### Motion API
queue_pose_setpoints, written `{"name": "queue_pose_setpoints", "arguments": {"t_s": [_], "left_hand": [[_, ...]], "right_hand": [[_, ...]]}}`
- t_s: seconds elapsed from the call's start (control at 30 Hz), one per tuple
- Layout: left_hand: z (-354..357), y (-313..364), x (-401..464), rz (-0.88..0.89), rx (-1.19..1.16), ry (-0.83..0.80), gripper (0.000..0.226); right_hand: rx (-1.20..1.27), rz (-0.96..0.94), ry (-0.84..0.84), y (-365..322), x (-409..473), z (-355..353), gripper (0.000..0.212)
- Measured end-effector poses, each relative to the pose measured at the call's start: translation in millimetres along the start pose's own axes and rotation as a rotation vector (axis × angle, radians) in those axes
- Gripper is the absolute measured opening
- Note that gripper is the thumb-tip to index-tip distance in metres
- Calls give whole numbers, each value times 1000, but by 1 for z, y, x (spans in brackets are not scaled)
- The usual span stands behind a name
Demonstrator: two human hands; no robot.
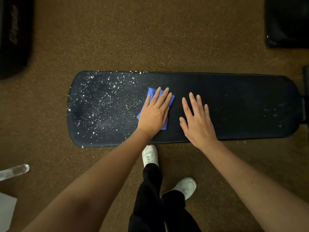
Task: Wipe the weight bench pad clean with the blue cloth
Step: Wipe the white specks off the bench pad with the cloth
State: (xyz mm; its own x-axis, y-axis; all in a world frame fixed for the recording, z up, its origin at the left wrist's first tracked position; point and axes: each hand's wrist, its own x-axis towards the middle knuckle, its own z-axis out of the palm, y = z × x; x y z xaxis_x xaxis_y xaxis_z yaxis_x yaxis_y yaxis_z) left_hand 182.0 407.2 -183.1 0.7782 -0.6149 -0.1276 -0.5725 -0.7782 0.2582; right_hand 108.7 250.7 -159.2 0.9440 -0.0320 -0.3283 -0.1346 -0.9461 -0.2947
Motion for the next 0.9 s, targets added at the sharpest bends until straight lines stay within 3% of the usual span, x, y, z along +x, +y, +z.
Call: {"name": "queue_pose_setpoints", "arguments": {"t_s": [0.1, 0.23, 0.27, 0.37, 0.43, 0.57, 0.73, 0.8, 0.9], "left_hand": [[-8, -11, 27, -20, 2, 10, 49], [-8, -12, 41, -345, -74, 90, 46], [-8, -7, 41, -353, -77, 88, 46], [-6, 2, 38, -95, -26, -21, 50], [-9, -7, 49, -14, -5, -53, 52], [-14, -21, 65, -60, -27, 12, 48], [-14, -29, 67, -426, -89, 129, 45], [-14, -21, 69, -380, -69, 95, 46], [-14, -12, 83, -152, -60, 10, 46]], "right_hand": [[13, 18, -2, 0, 4, -5, 64], [26, 47, 16, 2, 9, -12, 63], [28, 55, 17, 3, 11, -14, 63], [27, 55, 12, 0, 15, -16, 63], [32, 55, 11, -5, 16, -16, 63], [35, 52, -2, -12, 17, -13, 63], [31, 81, -20, -12, 20, -12, 63], [22, 94, -26, -13, 21, -12, 63], [9, 117, -39, -19, 23, -12, 64]]}}
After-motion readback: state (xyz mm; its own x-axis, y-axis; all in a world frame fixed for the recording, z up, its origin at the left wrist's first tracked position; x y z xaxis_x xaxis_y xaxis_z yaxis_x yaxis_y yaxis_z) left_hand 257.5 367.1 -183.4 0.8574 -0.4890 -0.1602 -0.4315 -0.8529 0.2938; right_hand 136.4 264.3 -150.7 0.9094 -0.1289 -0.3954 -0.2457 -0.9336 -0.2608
